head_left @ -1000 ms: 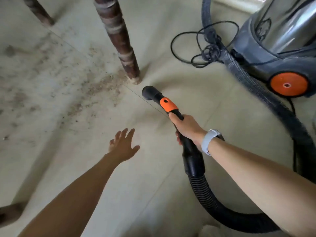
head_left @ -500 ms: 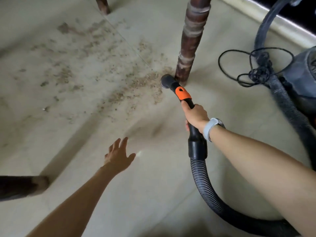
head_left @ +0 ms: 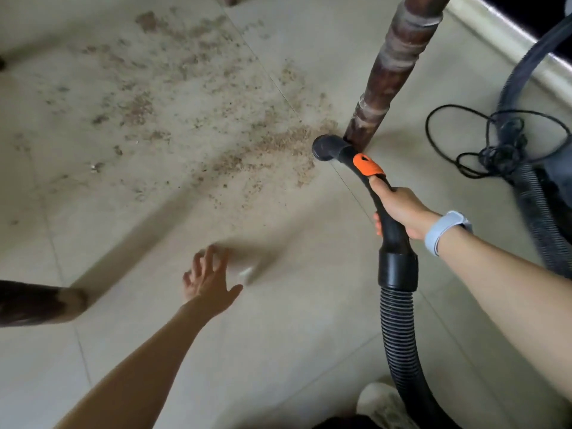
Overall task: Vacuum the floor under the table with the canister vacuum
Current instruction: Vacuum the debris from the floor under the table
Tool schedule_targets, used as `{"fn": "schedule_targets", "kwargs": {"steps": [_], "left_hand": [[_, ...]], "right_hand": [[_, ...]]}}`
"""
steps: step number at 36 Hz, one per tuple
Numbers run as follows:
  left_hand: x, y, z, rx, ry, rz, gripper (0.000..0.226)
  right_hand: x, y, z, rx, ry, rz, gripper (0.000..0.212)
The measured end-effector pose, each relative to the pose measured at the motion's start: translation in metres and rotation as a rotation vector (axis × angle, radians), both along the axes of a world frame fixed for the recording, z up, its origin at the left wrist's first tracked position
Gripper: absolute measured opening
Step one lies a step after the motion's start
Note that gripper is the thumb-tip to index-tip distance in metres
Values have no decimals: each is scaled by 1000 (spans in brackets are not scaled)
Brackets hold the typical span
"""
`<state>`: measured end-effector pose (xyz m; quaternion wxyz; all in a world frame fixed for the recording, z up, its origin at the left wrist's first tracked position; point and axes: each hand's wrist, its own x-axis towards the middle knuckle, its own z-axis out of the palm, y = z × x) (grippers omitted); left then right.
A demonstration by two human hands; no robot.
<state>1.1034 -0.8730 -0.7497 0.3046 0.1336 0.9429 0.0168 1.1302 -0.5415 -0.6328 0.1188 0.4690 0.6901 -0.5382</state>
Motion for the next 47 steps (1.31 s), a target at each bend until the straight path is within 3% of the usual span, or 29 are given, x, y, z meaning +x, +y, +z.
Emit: {"fn": "schedule_targets", "kwargs": {"steps": [12,18,24,28,47], "left_hand": [[29,20,28,11,-110,69,92],[25,14,55,-34,0,-192,90],[30,25,29,16,-83,-3,93],[34,27,13,-11,-126,-15,97],[47,5,-15,-32,58,78,110]], "right_hand": [[49,-2,-13,-127,33,68,41],[71,-8,-16,-169,37,82,41],[72,-16,-20,-137,43,75,40],[73,-25,-21,-146,36,132,40],[90,-71,-6,-221,-50,316,38]]}}
